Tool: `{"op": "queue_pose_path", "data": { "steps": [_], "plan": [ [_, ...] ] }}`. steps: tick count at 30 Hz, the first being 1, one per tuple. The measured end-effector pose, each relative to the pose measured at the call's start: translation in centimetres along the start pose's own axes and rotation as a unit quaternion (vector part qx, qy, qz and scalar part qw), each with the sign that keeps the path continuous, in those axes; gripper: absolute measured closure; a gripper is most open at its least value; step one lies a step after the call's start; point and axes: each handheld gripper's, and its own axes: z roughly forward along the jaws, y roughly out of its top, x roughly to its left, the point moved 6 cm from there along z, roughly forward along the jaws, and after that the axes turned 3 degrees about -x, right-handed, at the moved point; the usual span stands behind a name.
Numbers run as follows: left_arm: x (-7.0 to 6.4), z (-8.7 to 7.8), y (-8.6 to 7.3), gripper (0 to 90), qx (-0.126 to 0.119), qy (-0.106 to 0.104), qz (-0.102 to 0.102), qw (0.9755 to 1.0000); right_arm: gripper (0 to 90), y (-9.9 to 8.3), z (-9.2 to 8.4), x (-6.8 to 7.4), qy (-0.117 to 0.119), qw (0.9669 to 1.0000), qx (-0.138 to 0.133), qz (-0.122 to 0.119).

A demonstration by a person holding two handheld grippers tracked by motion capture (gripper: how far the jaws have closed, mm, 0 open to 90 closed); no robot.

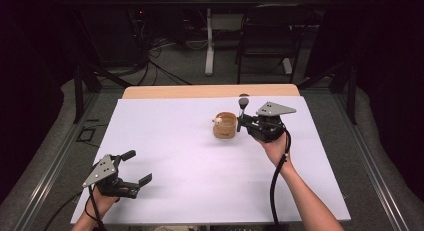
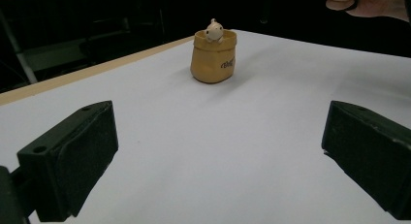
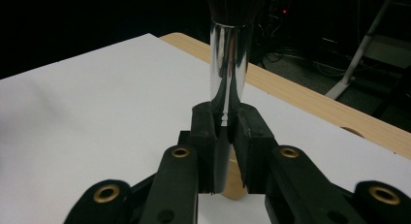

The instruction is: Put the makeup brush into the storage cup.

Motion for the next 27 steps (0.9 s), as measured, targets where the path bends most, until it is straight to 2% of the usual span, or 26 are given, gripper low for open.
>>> {"op": "queue_pose_path", "data": {
  "steps": [27],
  "plan": [
    [0.0, 0.1, 0.0, 0.0, -0.001, -0.001, 0.000, 1.0000, 79.1, 1.8, 3.3, -0.8, -0.010, 0.9999, -0.013, -0.004]
  ]
}}
